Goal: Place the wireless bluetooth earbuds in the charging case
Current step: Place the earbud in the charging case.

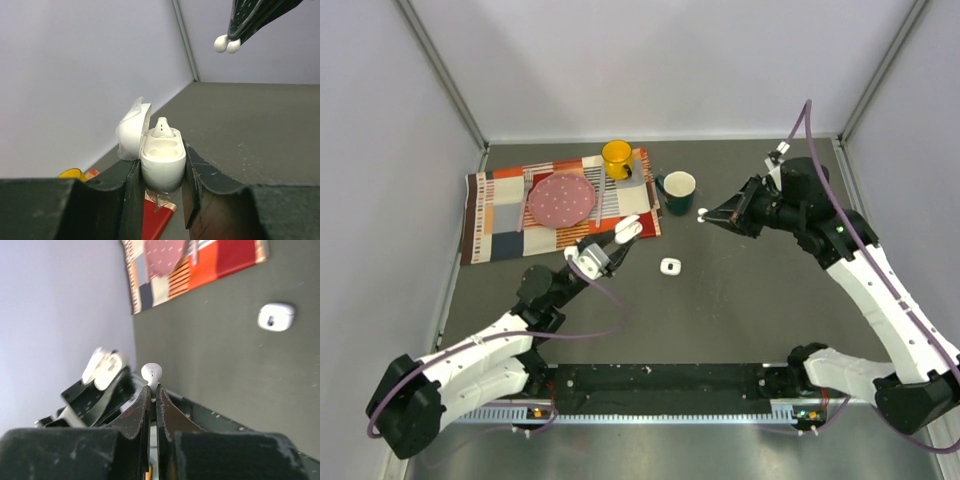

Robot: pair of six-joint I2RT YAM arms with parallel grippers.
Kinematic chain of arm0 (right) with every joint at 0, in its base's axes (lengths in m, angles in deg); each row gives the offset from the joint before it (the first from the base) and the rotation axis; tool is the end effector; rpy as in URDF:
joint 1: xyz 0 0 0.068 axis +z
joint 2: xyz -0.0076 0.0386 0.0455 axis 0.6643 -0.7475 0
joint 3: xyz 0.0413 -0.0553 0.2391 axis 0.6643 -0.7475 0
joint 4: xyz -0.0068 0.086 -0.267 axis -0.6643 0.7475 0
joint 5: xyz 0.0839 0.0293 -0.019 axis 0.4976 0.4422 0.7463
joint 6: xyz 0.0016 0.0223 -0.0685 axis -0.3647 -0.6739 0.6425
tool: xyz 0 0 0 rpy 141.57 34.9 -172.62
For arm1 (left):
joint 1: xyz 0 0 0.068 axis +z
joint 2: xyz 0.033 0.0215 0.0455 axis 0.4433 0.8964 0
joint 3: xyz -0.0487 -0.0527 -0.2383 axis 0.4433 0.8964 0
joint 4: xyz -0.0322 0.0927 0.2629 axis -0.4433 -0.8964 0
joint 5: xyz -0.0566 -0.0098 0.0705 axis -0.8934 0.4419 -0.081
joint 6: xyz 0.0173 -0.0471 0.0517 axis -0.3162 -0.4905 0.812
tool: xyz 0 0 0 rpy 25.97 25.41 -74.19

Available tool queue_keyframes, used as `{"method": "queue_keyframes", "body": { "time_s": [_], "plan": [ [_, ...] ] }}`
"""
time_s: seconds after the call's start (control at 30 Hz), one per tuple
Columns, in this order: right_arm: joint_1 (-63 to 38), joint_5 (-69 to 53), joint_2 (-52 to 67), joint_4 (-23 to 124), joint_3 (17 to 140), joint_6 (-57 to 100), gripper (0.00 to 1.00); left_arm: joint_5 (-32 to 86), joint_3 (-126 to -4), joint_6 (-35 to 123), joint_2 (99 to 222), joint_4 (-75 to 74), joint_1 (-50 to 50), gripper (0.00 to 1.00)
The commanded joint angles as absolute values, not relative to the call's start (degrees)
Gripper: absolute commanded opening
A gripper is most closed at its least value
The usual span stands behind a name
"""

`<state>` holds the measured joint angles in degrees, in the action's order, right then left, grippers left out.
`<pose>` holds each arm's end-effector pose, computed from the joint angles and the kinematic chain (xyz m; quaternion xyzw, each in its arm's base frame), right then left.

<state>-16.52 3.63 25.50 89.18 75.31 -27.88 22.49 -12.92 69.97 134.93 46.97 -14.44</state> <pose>0.2427 0.1351 0.3626 0.1524 0.8451 0.4288 0.2806 0.1808 -0.1734 0.2605 0.3479 0.4642 -0.2467 0.7763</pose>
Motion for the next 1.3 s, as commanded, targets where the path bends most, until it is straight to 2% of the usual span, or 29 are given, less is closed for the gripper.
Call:
{"method": "queue_keyframes", "body": {
  "time_s": [0.0,0.5,1.27],
  "plan": [
    [-12.2,6.5,26.4,86.1,79.9,-36.6,0.00,25.7,-12.8,76.0,136.4,56.1,-14.6,0.00],
    [5.3,-9.9,13.5,89.8,93.5,-54.0,0.00,31.4,-13.4,83.4,142.6,64.5,-15.5,0.00],
    [10.9,-17.2,4.6,99.6,101.2,-59.1,0.00,31.8,-15.3,86.8,146.3,68.2,-16.6,0.00]
  ]
}}
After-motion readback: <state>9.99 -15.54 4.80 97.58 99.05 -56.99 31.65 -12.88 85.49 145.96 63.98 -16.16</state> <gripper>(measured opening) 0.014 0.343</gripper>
